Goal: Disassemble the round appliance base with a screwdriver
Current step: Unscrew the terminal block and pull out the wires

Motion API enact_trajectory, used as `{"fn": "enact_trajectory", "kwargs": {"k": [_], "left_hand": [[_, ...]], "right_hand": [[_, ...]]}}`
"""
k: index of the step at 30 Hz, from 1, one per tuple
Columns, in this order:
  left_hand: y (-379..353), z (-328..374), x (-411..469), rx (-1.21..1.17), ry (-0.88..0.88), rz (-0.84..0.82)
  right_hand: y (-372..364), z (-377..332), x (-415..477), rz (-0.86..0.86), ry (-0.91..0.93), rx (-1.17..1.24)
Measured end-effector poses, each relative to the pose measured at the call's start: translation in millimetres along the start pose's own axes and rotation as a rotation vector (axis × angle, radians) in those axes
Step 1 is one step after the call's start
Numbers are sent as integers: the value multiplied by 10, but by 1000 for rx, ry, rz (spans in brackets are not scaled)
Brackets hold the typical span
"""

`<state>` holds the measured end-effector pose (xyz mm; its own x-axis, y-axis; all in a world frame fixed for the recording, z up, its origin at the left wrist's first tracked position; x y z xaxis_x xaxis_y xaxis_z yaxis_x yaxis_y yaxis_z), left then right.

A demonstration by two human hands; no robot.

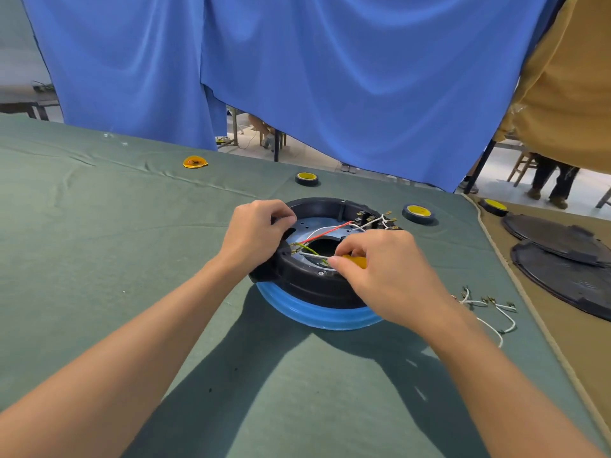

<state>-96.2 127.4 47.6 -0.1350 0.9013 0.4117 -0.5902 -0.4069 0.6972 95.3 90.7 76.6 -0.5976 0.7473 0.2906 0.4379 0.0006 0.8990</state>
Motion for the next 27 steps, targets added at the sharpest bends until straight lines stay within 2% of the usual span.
{"fn": "enact_trajectory", "kwargs": {"k": [2,5,13,23,27], "left_hand": [[-17,-50,-27,-154,20,80],[-64,-91,-82,-281,2,103],[-188,-60,-45,-183,-55,-166],[-215,-58,-50,-291,-33,-107],[-223,-58,-58,-314,-14,-98]], "right_hand": [[-42,-49,66,-4,44,-22],[-77,-84,104,-26,110,-49],[-106,-97,105,6,142,-82],[-128,-226,9,77,173,-156],[-153,-251,-1,64,129,-180]]}}
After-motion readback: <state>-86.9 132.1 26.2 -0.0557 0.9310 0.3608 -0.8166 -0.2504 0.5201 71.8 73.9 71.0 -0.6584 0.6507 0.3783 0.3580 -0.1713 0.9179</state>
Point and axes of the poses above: each hand's wrist, its own x-axis towards the middle knuckle, its own y-axis out of the back of the hand, z = x × y, the point moved 7 cm from there along x, towards the middle knuckle, and after that the axes turned 11 degrees about -z, right-handed, at the moved point
